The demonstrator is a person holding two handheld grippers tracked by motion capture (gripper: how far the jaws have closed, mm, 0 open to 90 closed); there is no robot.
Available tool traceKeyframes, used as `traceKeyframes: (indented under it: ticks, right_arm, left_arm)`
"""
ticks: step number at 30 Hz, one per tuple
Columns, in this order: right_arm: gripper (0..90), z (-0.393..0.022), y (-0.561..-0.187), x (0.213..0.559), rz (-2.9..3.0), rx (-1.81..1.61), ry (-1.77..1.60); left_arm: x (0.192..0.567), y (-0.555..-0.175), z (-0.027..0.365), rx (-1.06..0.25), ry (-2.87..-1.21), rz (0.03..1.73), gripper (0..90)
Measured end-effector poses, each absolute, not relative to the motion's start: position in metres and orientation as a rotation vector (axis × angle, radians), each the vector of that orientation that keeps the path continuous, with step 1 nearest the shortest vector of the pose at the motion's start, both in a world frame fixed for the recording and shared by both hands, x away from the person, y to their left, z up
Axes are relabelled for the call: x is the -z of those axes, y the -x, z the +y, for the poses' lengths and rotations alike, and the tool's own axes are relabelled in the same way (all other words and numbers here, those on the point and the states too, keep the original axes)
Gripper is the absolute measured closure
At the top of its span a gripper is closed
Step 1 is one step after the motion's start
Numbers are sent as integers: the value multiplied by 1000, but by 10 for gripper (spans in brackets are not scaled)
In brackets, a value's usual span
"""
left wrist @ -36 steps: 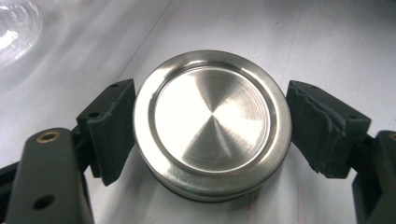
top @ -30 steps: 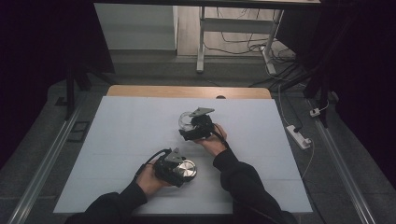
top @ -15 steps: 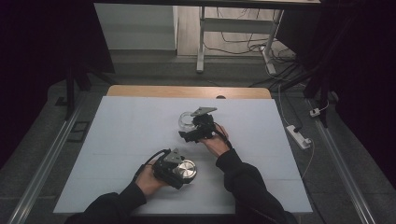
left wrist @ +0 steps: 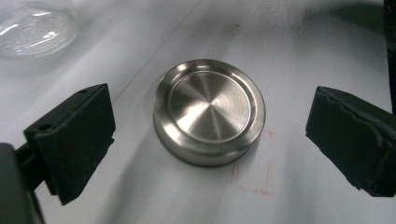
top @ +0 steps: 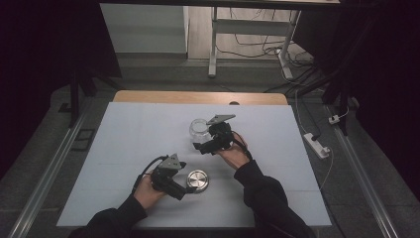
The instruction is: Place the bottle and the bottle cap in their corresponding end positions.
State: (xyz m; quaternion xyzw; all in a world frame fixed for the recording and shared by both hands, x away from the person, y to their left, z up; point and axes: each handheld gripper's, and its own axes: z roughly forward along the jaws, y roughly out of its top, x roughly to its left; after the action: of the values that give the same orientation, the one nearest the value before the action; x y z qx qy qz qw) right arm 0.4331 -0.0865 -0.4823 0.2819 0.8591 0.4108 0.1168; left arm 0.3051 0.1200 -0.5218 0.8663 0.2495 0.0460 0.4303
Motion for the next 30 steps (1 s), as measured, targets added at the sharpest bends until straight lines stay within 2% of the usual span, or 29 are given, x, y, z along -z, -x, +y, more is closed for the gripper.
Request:
traceKeyframes:
  ticks: [16, 30]
  right_arm:
    - [0, -106, -402, 471, 2481, -1315, -762]
    - [0, -116, -377, 477, 2500, -1301, -711]
  left_arm:
    - [510, -294, 148, -150, -2115, 698, 16]
    - [511, -281, 164, -193, -2130, 734, 8]
